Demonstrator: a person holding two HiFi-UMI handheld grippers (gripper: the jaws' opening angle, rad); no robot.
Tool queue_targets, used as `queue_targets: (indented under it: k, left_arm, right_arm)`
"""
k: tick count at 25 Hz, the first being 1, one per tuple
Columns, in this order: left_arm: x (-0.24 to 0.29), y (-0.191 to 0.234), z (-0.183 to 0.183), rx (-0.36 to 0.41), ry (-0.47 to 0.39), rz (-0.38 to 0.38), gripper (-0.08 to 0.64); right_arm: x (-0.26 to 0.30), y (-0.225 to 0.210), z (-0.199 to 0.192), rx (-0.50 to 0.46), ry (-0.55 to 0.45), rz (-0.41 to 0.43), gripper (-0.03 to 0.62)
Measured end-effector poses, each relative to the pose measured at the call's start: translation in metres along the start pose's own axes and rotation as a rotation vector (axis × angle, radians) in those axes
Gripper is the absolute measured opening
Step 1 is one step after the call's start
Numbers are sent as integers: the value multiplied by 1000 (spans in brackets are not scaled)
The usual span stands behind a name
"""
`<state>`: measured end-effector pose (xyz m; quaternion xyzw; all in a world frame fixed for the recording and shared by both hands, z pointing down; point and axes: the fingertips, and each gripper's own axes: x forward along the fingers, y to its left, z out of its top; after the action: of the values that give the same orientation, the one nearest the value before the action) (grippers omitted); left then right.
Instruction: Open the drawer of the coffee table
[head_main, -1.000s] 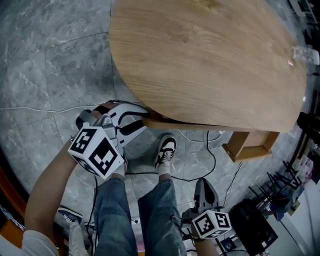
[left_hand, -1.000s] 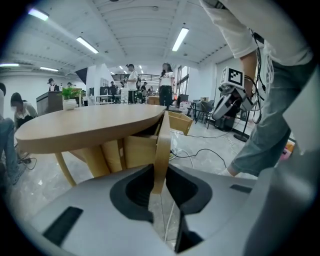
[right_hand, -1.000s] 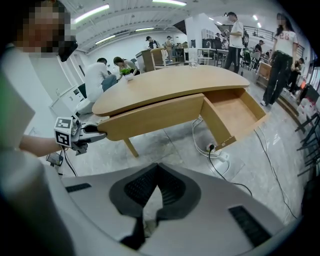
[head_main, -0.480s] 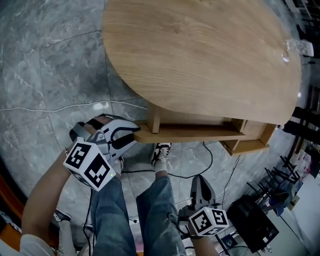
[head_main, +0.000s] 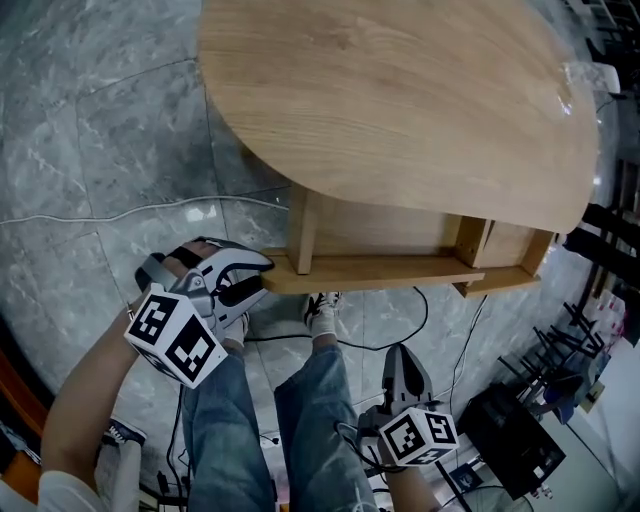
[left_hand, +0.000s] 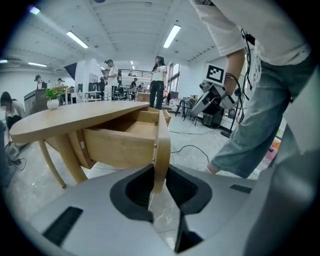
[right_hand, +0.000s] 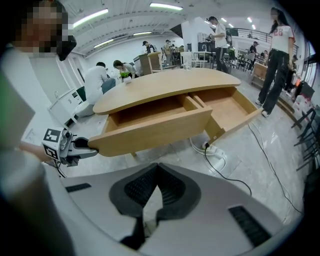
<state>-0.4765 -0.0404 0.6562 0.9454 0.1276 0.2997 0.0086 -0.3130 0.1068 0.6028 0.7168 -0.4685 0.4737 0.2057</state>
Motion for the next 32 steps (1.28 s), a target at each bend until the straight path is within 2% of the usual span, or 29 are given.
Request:
queue_targets:
  k: [23, 32]
  left_arm:
    - [-1, -32, -1, 29, 29, -22, 66]
    - [3, -42, -13, 52, 60, -50, 66]
  right_arm:
    - [-15, -14, -17, 33, -29, -20, -1]
    - [-14, -17, -28, 56, -30, -26, 0]
